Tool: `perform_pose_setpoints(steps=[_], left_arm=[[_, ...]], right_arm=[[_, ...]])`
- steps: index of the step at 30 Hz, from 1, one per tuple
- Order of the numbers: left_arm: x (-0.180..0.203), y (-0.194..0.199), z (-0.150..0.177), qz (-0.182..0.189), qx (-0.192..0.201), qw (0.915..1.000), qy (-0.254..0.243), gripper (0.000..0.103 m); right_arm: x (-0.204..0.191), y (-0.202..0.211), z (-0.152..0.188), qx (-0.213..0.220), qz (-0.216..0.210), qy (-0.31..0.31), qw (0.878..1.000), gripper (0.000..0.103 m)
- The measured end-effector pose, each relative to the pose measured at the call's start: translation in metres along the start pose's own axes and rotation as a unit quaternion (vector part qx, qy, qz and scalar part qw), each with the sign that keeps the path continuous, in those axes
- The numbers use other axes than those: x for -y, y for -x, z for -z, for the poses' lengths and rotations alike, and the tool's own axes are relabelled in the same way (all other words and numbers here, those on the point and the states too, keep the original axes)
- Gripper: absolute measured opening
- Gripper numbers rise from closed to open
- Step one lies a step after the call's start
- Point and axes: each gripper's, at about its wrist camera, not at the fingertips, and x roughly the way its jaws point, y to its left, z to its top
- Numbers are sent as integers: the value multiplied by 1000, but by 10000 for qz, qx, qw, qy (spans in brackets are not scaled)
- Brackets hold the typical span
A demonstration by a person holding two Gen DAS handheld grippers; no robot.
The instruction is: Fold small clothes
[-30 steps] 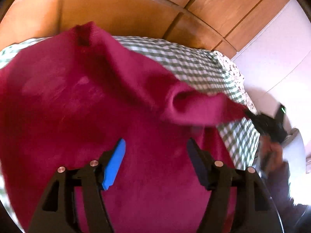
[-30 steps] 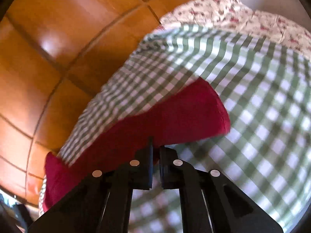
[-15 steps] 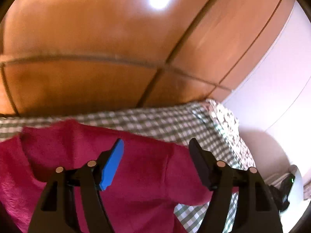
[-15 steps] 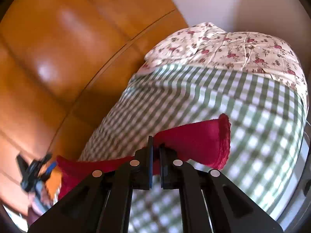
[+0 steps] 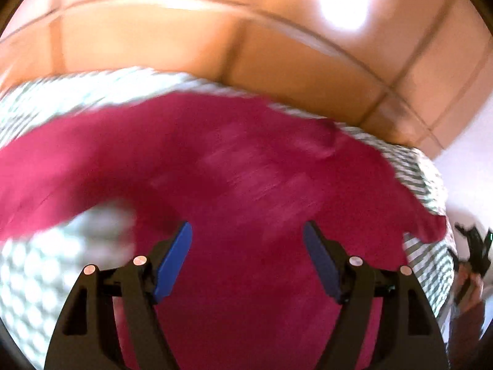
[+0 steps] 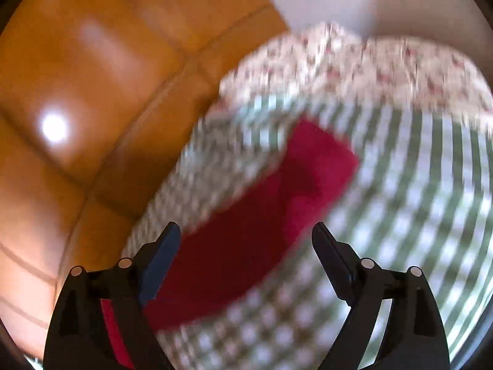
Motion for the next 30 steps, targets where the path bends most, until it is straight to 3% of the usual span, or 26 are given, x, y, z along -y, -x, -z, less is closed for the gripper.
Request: perform_pose_setpoints(steps=[3,6,8,12,15,16,18,20,21,24,27,29,30], left_arm=[[-49,30,29,-277,27,9989,383,74],[-85,57,57,-273,-5,9972,702,73],[-101,73,77,-129,-89,9972,727,72],[-104,82,115,334,-386,9967,624,55],[-89,78,135,689,-589,9951,407,51],[-82,77,142,781,-625,9945,307,51],[-74,73,149,770,-632,9949,152,46],[-72,71,151,708,-638,9954,52,20],[-71,71,151,753,-656,9950,7,11],[-67,77,154,653,-601,9959,-166,9],[-69,77,160,689,-718,9950,-93,10],[-66,78,157,649,-723,9952,-145,15],[-64,78,154,616,-698,9955,-166,21]], right_arm=[[-18,-4,59,-799,-298,586,9946,83],[-50,5,126,-1427,-605,1497,9765,81],[-64,13,152,-1613,-671,1889,9663,80],[-84,27,192,-2034,-784,2448,9448,63],[-93,37,219,-2233,-489,3073,9238,46],[-90,39,224,-2248,-423,3190,9198,43],[-89,47,233,-2283,-325,3366,9130,24],[-87,51,234,-2264,-247,3428,9114,8],[-85,55,234,-2212,-244,3427,9127,7],[-82,75,234,-2128,-386,3493,9117,7],[-67,73,239,-2335,-239,3602,9029,7],[-66,69,240,-2413,-275,3514,9042,7],[-63,68,234,-2455,-383,3310,9103,8]])
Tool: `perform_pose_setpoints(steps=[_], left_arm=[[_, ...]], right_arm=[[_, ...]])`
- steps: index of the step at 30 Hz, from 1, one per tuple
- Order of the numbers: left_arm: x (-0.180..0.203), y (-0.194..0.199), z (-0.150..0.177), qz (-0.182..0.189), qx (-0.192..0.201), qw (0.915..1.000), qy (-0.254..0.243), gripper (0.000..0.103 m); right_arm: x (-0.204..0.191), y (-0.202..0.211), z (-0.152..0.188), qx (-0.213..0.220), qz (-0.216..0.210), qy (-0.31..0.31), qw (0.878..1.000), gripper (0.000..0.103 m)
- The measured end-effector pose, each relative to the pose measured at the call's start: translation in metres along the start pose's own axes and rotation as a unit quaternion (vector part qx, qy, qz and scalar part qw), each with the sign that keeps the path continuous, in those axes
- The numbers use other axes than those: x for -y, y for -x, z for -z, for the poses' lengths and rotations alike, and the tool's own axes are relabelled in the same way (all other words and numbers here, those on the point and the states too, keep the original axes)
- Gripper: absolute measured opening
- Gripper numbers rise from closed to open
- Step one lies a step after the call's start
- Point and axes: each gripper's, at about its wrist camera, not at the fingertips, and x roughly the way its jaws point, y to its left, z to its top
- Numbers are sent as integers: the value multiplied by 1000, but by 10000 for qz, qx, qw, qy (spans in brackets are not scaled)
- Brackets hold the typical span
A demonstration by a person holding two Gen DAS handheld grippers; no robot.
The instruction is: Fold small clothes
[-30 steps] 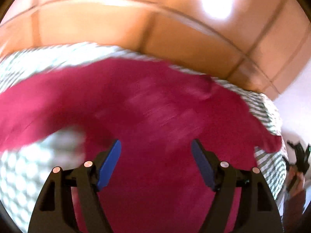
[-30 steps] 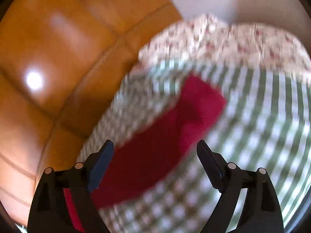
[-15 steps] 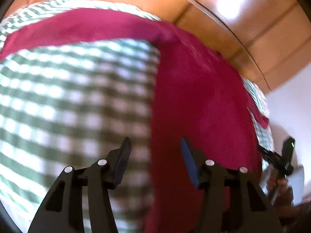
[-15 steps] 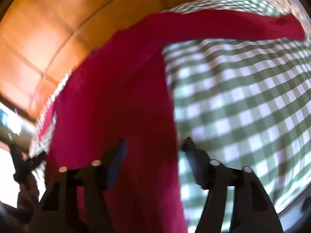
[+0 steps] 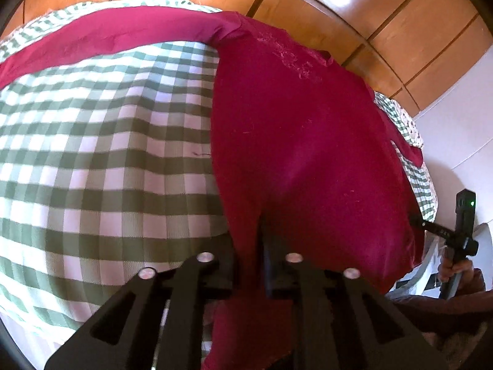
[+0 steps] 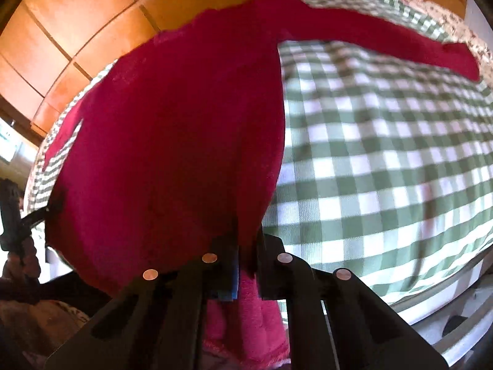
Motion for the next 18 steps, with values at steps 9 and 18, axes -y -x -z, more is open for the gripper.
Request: perform_pose_setpoints(steps=[9,18], left_arm=[[33,8,-46,-368,745,9955,-464,54],[75,-39,-77,-317,367,9962,-720,55]], right_arm=[[125,31,-61,1474,483,-2075,9659,58],[251,27,-125,2241,667,-3825,8939,48]])
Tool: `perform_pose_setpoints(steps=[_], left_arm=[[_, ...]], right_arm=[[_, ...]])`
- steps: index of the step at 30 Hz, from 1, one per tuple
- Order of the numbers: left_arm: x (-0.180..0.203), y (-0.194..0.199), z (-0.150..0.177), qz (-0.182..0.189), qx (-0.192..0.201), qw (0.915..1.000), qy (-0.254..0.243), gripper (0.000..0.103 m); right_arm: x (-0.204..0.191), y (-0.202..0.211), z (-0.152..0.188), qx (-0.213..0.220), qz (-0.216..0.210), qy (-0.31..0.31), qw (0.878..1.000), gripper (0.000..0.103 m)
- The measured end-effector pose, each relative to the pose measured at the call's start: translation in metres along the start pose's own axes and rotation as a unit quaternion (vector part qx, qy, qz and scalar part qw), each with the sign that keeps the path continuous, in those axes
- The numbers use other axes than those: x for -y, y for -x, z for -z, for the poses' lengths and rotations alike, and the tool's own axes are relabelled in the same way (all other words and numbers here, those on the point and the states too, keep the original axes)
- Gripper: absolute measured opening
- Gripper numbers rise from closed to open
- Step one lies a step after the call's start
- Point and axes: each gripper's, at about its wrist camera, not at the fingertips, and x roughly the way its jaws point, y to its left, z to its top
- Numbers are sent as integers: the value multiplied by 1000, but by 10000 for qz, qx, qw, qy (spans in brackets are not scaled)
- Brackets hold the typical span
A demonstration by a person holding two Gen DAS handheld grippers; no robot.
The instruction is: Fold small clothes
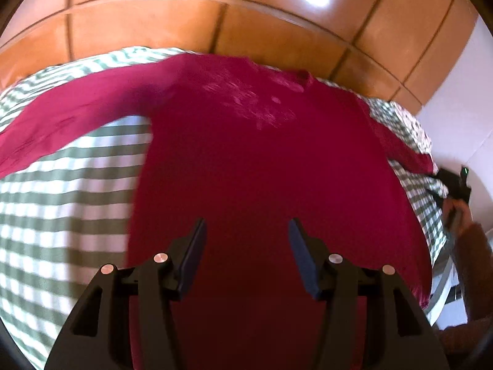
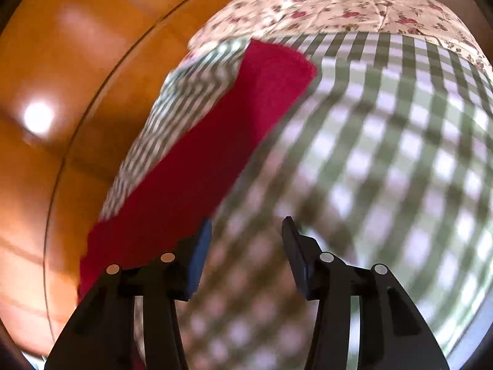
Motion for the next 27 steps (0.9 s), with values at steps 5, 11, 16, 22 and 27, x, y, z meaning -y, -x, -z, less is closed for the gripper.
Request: perform_pose_setpoints(steps=[5,11,16,22,27], left_arm=[[16,-22,-5,16,-225,9997,-99,57],[13,-32,-10,66,-285,9996,60,60],[10,-36,-10,169,-279,9995,36,69],[1,-31,-13,371,-210,9990,166,73],[-11,-24,-15,537,-71,9971,531,77]], right_arm=[[-15,-32,-34,100,154,-18,9998,37],[-17,-15,-56,708,770,57,9945,6],[-24,-13,-51,583,1167,330,9909,5],[-112,16,-33,820,409,1249,9879,5],[-217,24,17,661,-437,2289,9702,5]])
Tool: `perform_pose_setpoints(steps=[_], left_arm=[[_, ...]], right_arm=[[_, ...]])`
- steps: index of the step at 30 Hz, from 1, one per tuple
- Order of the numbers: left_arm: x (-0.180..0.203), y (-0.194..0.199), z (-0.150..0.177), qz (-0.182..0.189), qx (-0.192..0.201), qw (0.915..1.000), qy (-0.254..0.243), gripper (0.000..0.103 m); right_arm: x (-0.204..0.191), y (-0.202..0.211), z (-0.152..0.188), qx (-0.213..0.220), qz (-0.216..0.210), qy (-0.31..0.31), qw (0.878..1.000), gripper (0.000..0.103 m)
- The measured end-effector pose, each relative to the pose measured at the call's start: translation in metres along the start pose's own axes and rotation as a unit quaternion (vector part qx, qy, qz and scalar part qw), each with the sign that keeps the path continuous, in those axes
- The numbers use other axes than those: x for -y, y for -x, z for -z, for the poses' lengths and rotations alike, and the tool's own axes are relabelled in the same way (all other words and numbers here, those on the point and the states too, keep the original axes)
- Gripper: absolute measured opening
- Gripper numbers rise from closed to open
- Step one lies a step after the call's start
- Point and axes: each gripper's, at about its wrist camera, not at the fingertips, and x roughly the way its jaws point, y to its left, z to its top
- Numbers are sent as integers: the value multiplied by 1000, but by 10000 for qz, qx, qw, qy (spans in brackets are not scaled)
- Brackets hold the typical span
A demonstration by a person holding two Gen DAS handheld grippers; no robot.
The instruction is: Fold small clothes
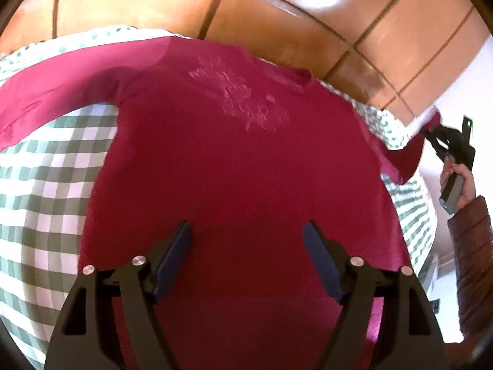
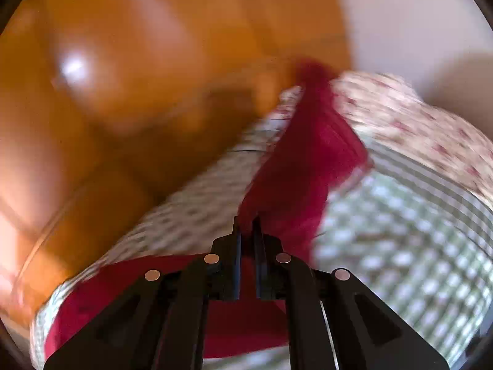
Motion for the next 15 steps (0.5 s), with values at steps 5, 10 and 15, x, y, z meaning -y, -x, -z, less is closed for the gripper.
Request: perform_pose_setpoints(steps=[5,10,15], left_arm=[[-11,11,-3,38,152,9998,150,79],[-21,22,-11,149,319,9989,308,80],[-27,26,-22,184,461,9983,318,79]], right_arm=[[-138,-7,39,-297,-1061,1046,9884,5],[-227,-11,86,-1186,-2444,1388,9523,10],[-213,10,91,-1029,-2562,1065,9552,74]])
